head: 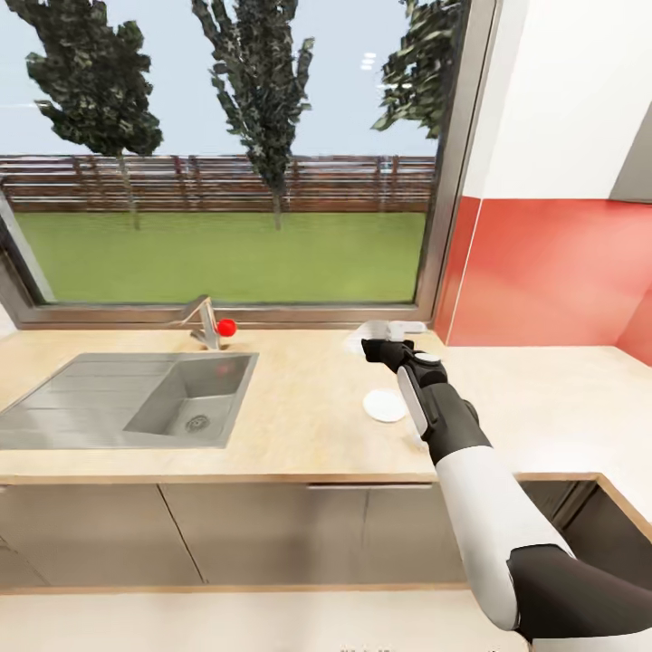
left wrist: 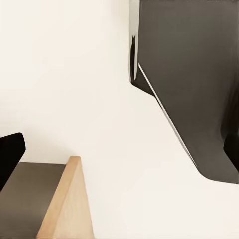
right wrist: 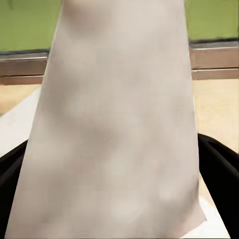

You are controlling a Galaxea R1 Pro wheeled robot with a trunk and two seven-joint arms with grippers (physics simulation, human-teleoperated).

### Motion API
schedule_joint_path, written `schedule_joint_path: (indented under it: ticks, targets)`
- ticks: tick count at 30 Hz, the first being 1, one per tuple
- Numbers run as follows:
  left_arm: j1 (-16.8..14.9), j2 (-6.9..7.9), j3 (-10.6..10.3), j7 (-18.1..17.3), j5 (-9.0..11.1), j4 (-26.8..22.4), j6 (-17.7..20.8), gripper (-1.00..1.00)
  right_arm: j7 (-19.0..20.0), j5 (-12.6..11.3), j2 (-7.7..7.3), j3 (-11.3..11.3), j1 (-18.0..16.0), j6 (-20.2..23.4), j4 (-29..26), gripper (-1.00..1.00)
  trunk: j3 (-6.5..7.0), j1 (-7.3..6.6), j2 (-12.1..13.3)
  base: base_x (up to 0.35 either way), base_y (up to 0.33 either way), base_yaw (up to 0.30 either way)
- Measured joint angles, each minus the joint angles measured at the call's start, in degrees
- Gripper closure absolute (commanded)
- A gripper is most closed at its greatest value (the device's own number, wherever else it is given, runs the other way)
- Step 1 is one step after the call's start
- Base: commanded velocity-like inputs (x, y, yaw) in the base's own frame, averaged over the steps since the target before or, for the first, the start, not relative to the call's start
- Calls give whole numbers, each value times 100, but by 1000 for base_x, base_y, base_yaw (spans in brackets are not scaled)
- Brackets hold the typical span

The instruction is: Set up a coffee station on the kitchen countertop: keep the coffee maker on the countertop, move the bottle of coffee from the kitchen shelf to the counter next to the coffee maker, place a paper coffee filter on top of the coffee maker, put the saucer next to the coffee maker with the coffee cup on the saucer, and place the electric kettle next to the coffee maker.

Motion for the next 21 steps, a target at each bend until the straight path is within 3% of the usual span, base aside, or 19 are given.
schedule_joint_path:
  ticks: [9,12,21]
  targets:
    - [0,-15,3,0,2,-8,-5,-100,-1,-1,0,19,0,1,-6,100,60,-2,-1,-204,254,194]
    - [0,-15,7,0,0,-8,-10,-100,-6,-3,0,319,0,-4,0,100,80,-3,-1,-25,288,183]
    - [0,-17,8,0,0,-9,-17,-100,-2,-8,2,446,0,-5,2,100,129,-3,-1,-1,31,125]
